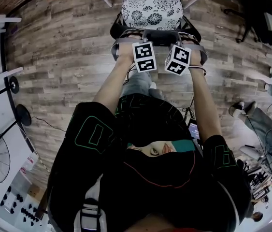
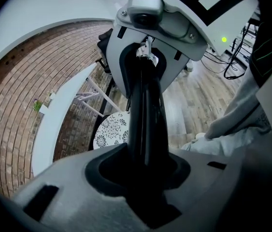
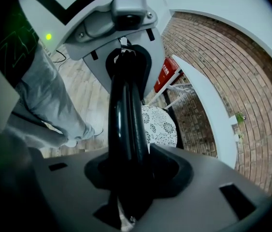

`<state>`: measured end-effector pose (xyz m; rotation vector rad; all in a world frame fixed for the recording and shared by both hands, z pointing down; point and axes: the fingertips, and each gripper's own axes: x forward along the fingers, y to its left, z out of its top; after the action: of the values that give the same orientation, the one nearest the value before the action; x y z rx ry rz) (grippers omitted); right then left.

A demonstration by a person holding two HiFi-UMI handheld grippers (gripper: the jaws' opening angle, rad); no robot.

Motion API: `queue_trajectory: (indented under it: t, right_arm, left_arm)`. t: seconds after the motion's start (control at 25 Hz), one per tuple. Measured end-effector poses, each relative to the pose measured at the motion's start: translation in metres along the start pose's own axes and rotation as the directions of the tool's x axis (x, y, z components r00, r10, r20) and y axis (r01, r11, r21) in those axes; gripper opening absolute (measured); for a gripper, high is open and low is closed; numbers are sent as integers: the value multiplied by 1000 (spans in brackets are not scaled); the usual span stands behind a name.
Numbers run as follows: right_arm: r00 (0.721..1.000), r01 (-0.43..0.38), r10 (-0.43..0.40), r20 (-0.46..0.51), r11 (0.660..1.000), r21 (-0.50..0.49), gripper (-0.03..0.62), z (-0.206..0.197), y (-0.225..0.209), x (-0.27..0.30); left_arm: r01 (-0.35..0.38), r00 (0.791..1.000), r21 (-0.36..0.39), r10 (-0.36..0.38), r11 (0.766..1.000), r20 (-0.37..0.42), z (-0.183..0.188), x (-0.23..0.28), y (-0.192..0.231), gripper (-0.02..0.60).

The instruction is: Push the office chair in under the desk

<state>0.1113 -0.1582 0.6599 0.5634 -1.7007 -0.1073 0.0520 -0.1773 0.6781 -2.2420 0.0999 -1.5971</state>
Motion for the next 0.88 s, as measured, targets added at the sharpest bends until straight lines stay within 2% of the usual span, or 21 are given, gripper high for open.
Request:
queue_trajectory:
  t: [0.36, 0.88]
  right_arm:
    - [999, -12, 12, -30, 1000, 29, 144, 17, -42, 22]
    - [993, -38, 43, -110, 998, 53, 149, 23, -70, 41]
  left_arm:
    - [21, 1000, 20, -21, 1000, 13, -19, 13, 47, 137]
    - [77, 996, 5, -77, 997, 48, -29, 26, 78, 163]
